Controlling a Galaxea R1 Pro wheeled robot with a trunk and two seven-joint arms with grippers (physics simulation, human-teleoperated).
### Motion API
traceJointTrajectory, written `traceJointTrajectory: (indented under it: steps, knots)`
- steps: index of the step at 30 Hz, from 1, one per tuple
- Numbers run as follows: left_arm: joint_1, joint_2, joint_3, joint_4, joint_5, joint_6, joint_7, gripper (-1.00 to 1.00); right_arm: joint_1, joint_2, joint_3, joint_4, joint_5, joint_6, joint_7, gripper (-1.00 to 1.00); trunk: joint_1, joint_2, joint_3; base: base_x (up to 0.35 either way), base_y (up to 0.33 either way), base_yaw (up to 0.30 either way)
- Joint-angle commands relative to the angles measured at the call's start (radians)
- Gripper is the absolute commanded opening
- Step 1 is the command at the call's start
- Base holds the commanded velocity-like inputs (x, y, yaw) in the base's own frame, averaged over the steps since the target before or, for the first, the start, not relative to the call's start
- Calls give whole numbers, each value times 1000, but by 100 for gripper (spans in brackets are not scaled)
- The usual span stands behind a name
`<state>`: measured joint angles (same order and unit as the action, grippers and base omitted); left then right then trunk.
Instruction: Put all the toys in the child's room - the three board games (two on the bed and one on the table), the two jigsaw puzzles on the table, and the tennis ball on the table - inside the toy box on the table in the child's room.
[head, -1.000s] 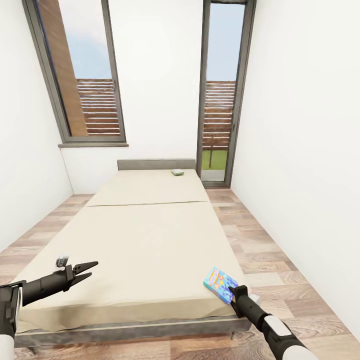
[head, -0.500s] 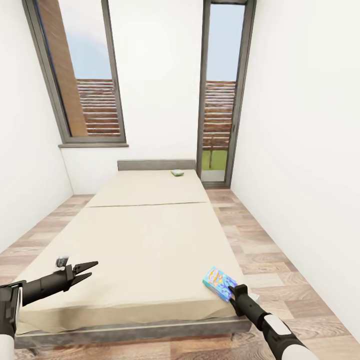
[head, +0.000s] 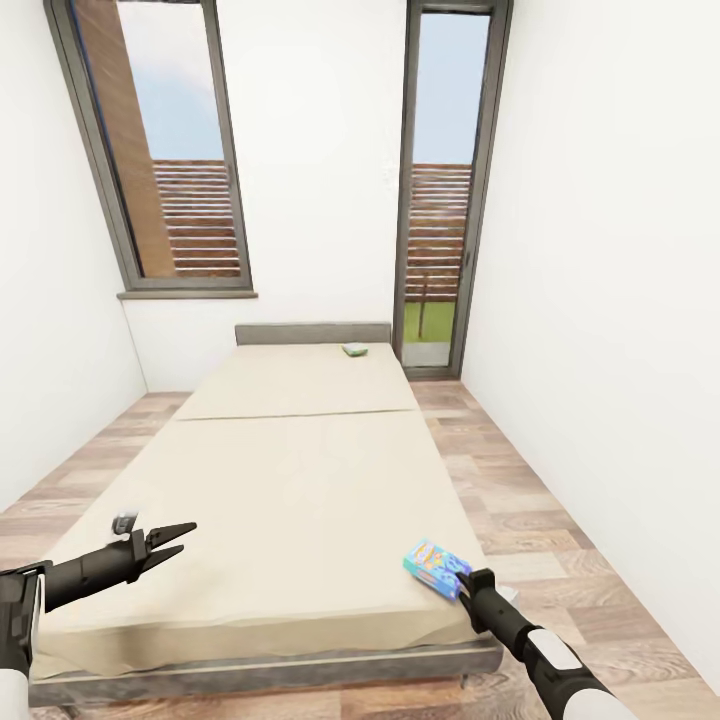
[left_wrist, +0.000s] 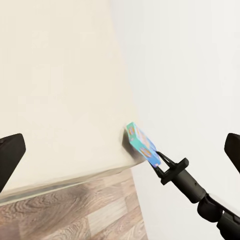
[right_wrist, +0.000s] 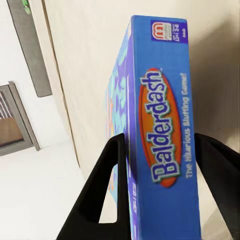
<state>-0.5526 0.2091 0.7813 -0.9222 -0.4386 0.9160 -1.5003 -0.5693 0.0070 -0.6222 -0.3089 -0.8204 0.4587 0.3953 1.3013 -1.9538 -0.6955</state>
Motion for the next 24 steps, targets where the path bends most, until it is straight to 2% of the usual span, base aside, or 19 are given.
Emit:
traceJointTrajectory:
  steps: [1, 24]
  knots:
    - [-1, 0, 3, -1, -10, 11, -9, 100, -1, 1, -6, -1, -2, 8, -1, -100, -4, 7, 2, 0, 0, 0]
    - [-1, -1, 3, -1, -11, 11, -9, 100, -1, 0, -5, -8, -6, 21, 3, -100, -88, 161, 71, 0, 0, 0]
